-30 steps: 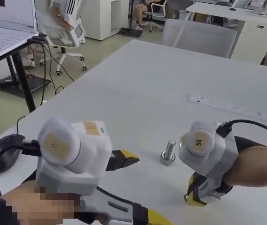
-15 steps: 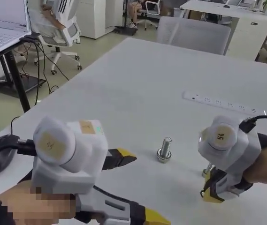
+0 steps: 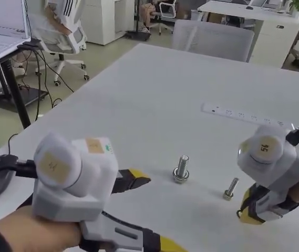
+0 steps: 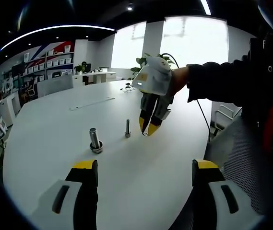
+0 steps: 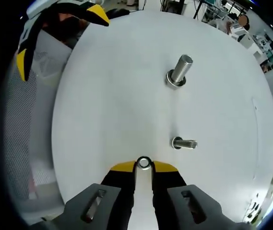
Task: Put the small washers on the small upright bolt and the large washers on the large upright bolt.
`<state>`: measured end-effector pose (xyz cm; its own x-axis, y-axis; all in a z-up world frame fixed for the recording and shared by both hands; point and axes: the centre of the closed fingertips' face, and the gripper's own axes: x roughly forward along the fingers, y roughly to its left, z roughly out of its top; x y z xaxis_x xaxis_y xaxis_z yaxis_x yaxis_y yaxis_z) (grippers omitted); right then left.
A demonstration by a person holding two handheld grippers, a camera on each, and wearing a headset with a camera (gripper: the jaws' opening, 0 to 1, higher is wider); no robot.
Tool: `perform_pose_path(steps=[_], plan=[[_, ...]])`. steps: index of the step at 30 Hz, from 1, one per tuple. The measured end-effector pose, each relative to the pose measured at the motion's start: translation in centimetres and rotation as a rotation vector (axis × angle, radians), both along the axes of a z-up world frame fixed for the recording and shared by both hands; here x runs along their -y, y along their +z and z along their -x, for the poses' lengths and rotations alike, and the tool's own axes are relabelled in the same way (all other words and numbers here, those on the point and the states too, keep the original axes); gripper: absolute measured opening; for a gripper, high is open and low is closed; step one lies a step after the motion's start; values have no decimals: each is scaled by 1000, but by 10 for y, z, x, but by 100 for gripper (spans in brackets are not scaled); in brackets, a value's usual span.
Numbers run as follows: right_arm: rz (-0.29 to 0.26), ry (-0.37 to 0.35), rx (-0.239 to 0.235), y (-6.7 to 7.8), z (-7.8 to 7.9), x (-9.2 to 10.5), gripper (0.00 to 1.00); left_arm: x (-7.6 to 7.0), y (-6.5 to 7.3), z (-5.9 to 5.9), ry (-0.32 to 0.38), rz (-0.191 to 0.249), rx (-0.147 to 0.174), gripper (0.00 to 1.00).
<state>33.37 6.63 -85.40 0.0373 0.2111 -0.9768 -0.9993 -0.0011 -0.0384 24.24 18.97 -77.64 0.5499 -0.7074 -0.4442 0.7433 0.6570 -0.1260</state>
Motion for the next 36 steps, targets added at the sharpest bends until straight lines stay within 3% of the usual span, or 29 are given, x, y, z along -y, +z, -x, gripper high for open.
perform_pose_path(steps=[20, 36], plan=[[-12, -14, 50, 26, -20, 6, 14, -1, -1, 0, 5, -3, -1, 80], [-17, 23, 98, 48, -33, -11, 14, -2, -1, 0, 9, 2, 2, 80]])
